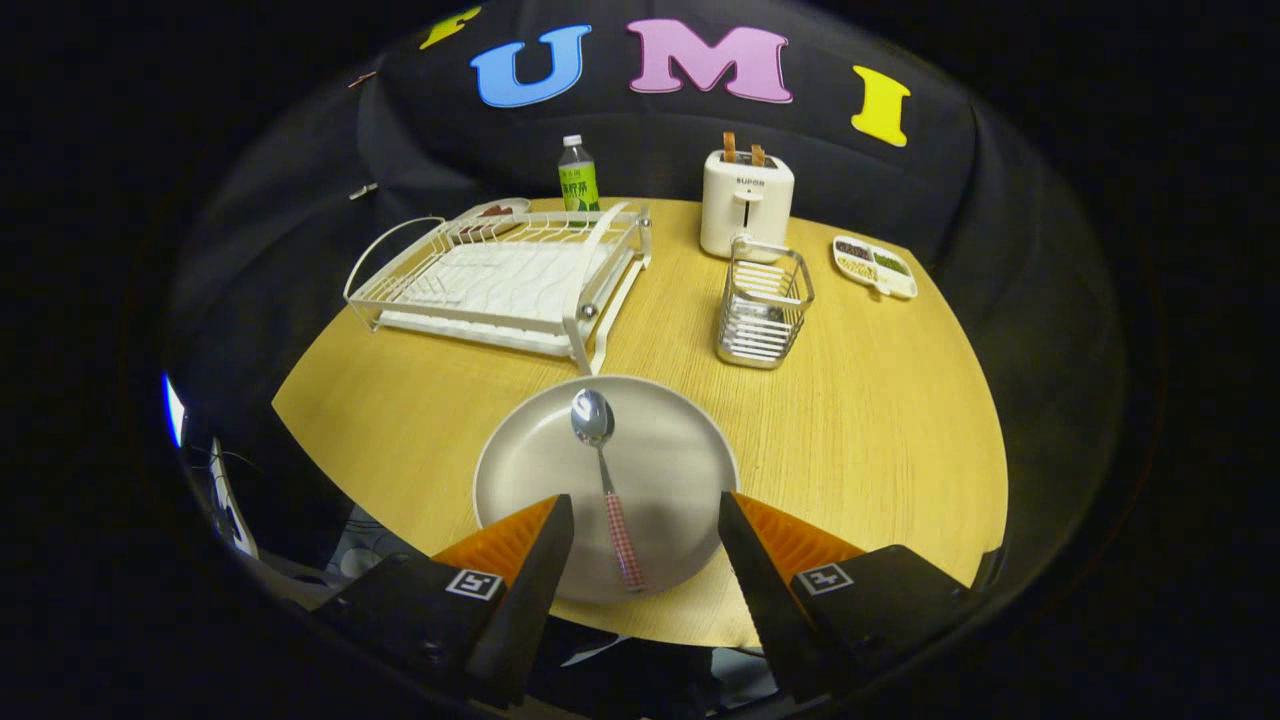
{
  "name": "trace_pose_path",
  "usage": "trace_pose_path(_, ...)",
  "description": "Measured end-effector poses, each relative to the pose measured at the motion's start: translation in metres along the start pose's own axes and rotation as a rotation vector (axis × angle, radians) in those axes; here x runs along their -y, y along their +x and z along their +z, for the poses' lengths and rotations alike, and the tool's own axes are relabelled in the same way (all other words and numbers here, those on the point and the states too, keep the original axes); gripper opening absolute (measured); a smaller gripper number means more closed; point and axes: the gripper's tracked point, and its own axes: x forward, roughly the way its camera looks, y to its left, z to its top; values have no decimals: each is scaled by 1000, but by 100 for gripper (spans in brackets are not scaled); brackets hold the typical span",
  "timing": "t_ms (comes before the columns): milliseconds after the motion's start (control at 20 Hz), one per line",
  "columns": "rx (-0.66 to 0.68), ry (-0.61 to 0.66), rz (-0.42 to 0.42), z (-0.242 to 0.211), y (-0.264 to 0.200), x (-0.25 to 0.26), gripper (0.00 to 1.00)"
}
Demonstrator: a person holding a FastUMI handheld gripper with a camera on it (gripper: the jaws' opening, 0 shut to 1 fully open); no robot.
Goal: Take the plate from the dish rack, then take the spoon from the basket and place it into the plate.
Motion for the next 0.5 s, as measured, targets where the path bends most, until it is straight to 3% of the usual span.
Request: trace_pose_path(500,373,-55,-60,174,-81,9,93)
